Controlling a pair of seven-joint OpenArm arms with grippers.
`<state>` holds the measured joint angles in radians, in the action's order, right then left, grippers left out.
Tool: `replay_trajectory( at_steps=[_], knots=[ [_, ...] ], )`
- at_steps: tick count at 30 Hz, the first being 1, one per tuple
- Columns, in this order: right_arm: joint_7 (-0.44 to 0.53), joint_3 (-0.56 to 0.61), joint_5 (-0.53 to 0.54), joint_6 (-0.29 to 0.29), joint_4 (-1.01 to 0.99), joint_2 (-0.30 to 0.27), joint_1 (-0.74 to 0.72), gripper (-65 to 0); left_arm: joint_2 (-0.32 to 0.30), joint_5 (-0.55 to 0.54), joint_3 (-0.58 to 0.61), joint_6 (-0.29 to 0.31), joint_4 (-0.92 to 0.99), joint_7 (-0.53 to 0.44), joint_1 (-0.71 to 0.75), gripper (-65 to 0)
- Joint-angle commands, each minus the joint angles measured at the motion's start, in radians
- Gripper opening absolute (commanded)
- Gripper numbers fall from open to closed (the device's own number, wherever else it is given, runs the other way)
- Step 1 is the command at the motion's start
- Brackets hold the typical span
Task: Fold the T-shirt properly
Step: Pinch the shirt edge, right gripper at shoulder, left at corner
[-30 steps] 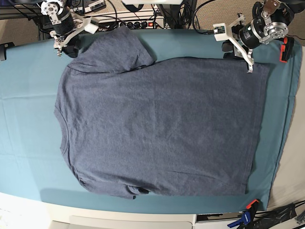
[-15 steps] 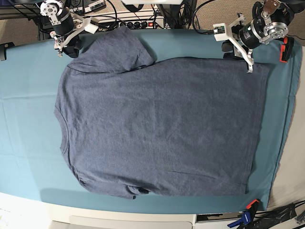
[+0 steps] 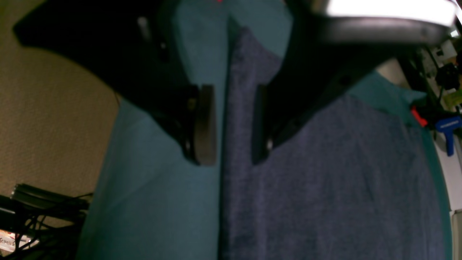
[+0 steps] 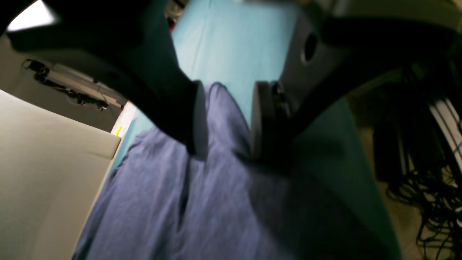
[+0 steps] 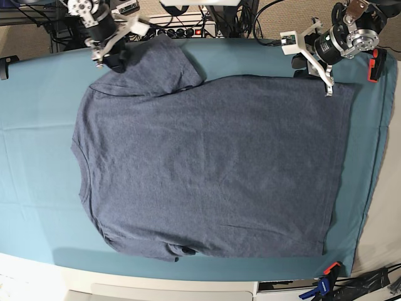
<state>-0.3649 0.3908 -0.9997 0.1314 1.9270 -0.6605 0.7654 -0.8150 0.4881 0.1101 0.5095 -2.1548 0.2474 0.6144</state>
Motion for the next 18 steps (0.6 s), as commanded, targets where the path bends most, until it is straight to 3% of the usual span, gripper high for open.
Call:
replay_trajectory(
  at_steps=[1,11,13,15,18],
  knots=[
    [0.025,0.019,0.033,0.068,-0.004,0.006,0.01,-42.7,-0.014,-0.003,-0.007,-0.014,-0.016,-0.008,0.0,-46.5],
    [0.013,0.02,0.003,0.066,-0.004,0.024,0.001,-44.1,-0.014,-0.003,-0.007,-0.014,-0.016,-0.008,0.0,-46.5],
    [0.013,0.02,0.003,0.066,-0.004,0.024,0.002,-51.2,-0.014,-0.004,-0.007,-0.014,-0.016,-0.008,0.0,-46.5],
    [0.011,0.02,0.003,0.067,-0.004,0.024,0.002,-65.0,-0.014,-0.023,-0.008,-0.014,-0.016,-0.008,0.0,-46.5],
    [-0.006,0.02,0.003,0.067,-0.004,0.024,0.002,-65.0,-0.014,-0.094,-0.008,-0.014,-0.016,-0.008,0.0,-46.5]
  ],
)
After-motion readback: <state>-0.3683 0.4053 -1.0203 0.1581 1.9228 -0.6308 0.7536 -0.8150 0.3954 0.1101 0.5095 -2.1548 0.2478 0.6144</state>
